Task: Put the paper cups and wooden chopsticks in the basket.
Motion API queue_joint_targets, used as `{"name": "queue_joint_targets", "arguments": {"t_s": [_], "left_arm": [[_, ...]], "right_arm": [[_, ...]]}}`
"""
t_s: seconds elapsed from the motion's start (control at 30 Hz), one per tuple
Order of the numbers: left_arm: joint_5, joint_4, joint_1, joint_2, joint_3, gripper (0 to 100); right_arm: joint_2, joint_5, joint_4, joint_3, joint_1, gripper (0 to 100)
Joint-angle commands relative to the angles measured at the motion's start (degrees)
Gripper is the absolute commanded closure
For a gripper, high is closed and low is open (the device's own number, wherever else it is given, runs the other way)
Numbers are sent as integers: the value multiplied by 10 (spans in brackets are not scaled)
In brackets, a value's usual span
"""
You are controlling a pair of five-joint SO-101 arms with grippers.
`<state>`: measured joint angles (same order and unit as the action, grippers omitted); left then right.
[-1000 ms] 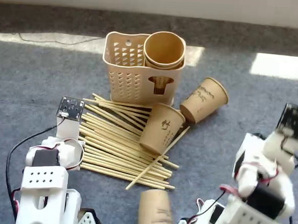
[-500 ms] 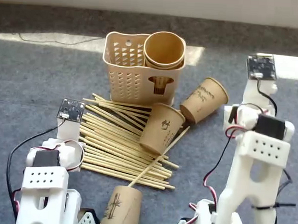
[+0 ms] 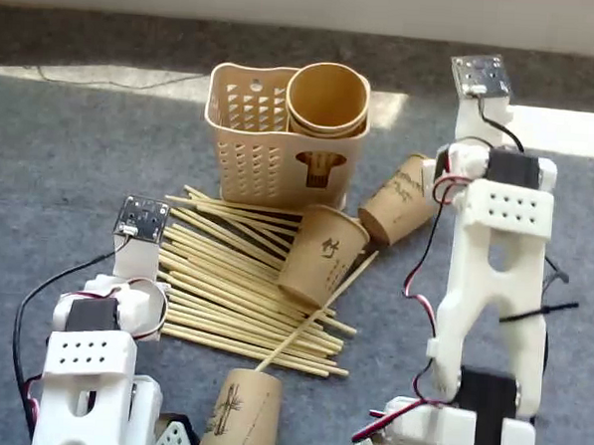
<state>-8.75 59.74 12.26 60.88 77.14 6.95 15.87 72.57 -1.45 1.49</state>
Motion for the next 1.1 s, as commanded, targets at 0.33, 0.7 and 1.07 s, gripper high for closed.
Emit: {"name": "queue_joint_targets", "arguments": {"t_s": [0.33,0.7,1.07], "left_arm": [[-4,-9,3,9,0,995],[-4,-9,3,9,0,995],[-4,-9,3,9,0,995]], "right_arm": [[-169,-50,-9,195,-48,769],[-290,-118,-15,313,-49,770],[-378,-119,2,357,-47,780]]}}
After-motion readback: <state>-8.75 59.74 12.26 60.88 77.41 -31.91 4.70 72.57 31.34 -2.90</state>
